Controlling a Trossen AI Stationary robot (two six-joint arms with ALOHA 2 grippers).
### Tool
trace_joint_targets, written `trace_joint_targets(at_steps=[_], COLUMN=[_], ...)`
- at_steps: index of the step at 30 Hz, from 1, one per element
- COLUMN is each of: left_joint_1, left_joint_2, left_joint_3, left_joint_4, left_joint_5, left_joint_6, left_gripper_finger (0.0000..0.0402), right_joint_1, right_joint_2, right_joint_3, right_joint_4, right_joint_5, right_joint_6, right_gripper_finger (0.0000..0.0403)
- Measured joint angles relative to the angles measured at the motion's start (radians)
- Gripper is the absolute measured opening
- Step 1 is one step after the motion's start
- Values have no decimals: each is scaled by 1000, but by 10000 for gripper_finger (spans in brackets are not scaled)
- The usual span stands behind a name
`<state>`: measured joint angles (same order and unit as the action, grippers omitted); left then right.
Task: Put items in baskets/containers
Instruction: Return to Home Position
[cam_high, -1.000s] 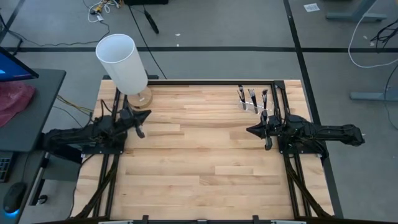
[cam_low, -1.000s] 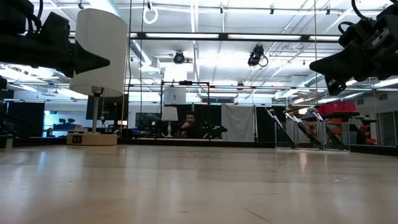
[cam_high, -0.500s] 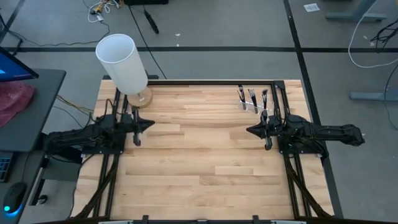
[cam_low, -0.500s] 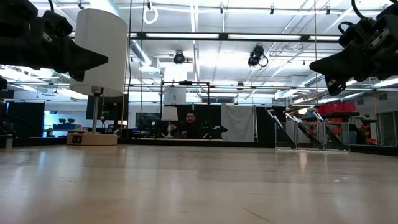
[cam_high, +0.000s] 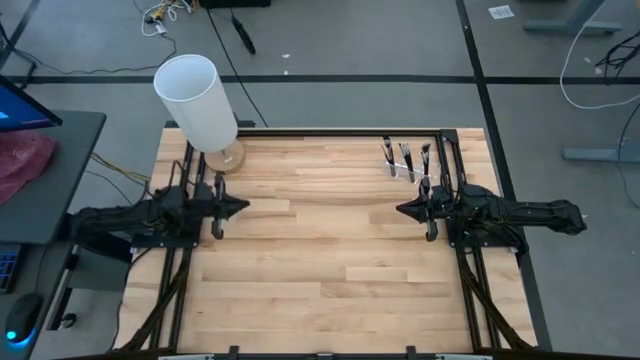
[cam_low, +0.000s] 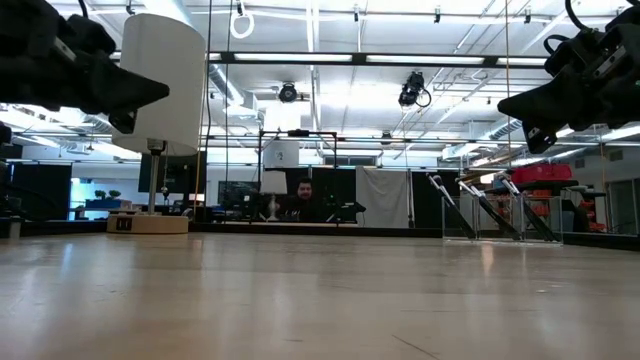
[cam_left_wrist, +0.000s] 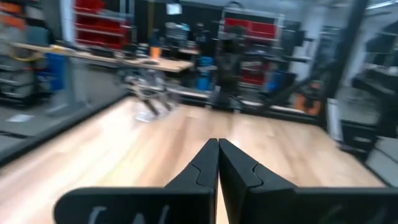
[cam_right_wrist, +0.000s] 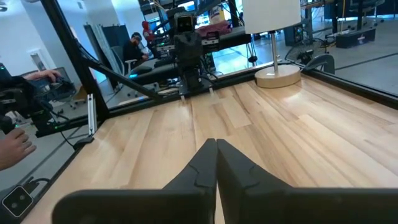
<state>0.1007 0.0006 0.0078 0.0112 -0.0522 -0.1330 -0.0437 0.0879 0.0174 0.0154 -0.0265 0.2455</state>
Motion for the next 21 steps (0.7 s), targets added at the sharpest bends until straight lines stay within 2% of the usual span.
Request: trace_joint_targets(at_steps=[7,14,21], left_joint_1=[-100,-110,-110], left_joint_2=[0,0,2], left_joint_3=[0,0,-2], left_joint_4=[-3,-3,27], left_joint_5=[23,23,13], left_joint_6=[7,5,-131], left_gripper_finger=[14,14,14], right_joint_1=[0,0,0], right_joint_2=[0,0,0], right_joint_3=[0,0,0], right_joint_4=[0,0,0], right_joint_5=[0,0,0], right_joint_6=[0,0,0], right_gripper_finger=[13,13,13])
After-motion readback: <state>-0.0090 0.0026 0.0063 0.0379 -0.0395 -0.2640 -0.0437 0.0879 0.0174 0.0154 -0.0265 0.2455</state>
